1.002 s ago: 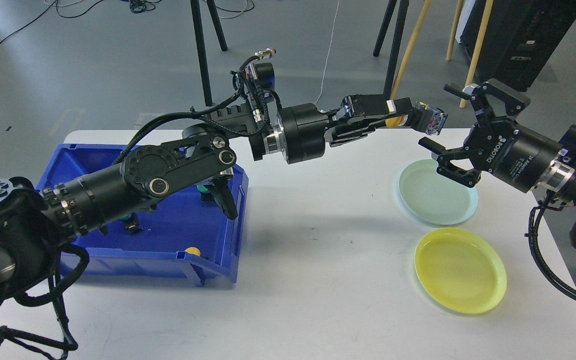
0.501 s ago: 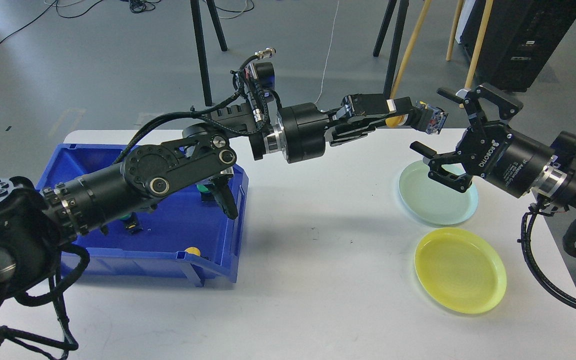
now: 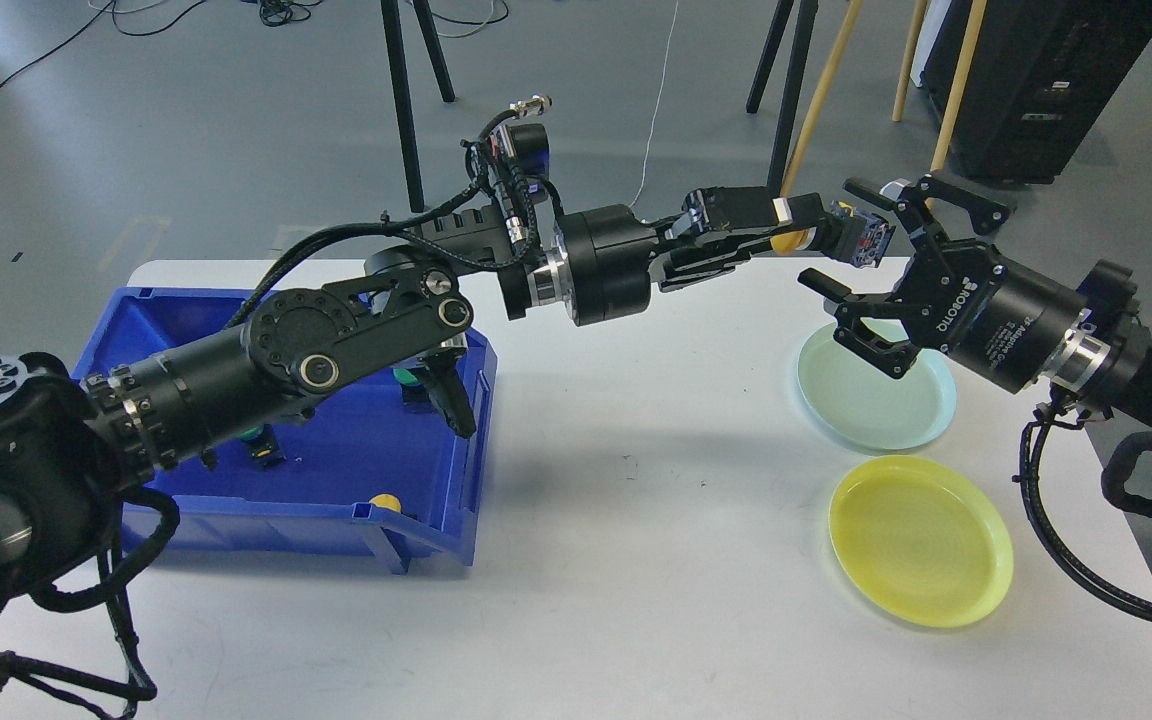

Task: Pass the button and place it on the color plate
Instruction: 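Move the right gripper up to the button held by the left gripper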

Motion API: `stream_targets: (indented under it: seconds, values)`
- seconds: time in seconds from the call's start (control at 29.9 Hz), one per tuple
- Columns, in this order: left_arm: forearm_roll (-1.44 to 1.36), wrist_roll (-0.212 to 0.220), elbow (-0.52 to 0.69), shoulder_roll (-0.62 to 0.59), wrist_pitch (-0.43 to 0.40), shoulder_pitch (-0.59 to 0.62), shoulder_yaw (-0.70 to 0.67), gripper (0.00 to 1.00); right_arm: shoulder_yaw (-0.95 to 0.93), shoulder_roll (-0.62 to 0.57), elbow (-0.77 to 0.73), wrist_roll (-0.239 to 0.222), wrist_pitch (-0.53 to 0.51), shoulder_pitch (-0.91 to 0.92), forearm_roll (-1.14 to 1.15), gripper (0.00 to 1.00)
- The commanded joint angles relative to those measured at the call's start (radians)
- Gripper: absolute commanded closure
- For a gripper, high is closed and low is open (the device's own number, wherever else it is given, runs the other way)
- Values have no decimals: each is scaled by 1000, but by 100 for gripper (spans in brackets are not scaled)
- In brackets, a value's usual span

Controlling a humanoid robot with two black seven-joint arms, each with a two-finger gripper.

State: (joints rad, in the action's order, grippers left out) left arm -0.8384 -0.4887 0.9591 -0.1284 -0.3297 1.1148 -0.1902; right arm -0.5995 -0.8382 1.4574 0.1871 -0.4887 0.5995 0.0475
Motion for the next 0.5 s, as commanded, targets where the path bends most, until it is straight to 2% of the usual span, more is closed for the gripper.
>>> stream_targets:
  seconds: [0.0,0.03,0.07,0.17,0.33,0.43,0.47]
  values:
    - [2,0,1,0,1,-3,0,89,10,30,-31,-8,0,19,2,91]
    - [4,0,1,0,1,-3,0,89,14,33,-35,-8,0,20,2,98]
    - [5,0,1,0,1,-3,0,88,15,34,-37,-9,0,22,2,99]
    - [22,0,0,0,4,-3,0,87,15,33,-35,-12,0,22,0,100]
    - [24,0,0,3,14,-3,0,75,15,31,-35,-12,0,20,0,100]
    - [24,0,3,3,14,-3,0,78,15,31,-35,-12,0,20,-1,100]
    - [24,0,4,3,14,-4,0,86,15,31,-35,-12,0,20,-2,100]
